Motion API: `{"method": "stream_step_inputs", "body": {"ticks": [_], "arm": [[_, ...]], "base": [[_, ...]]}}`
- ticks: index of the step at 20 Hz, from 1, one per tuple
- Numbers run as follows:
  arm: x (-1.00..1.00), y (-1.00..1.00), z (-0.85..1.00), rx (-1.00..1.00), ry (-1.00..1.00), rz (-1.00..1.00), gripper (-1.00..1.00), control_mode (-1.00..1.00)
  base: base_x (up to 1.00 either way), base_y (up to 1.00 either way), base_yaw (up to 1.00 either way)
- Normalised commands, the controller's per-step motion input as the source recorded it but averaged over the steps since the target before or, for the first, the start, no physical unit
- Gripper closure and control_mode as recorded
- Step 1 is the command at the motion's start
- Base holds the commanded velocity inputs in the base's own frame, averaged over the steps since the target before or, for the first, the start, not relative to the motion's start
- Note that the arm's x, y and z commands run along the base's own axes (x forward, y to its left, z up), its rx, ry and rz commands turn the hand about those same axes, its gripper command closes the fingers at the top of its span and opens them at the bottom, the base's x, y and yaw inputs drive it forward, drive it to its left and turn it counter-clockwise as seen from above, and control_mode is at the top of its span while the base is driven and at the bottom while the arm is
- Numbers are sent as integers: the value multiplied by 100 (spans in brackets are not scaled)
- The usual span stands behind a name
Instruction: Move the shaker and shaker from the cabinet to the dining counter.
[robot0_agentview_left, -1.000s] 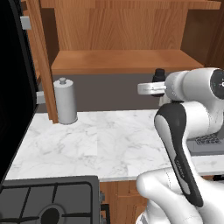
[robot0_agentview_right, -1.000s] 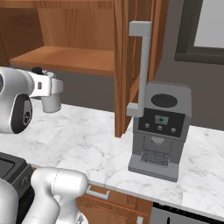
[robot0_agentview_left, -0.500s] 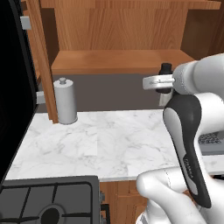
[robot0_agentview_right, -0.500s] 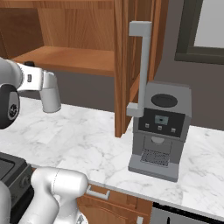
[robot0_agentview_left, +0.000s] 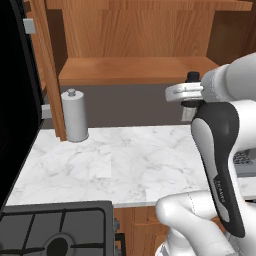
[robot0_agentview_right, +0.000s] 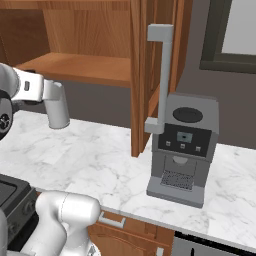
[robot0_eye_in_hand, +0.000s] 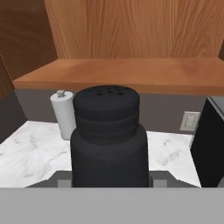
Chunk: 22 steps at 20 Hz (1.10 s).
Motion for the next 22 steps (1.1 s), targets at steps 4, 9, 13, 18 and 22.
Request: {"method": "stream_step_inputs", "body": {"ticks": [4,9,13,18,22], "arm": [[0,0,0,0,0,0,100,100],[0,0,0,0,0,0,100,100],[0,0,0,0,0,0,100,100],[0,0,0,0,0,0,100,100],[0,0,0,0,0,0,100,100]], "base": [[0,0,0],[0,0,1],[0,0,12],[-4,-13,26],[-26,-37,30]]}}
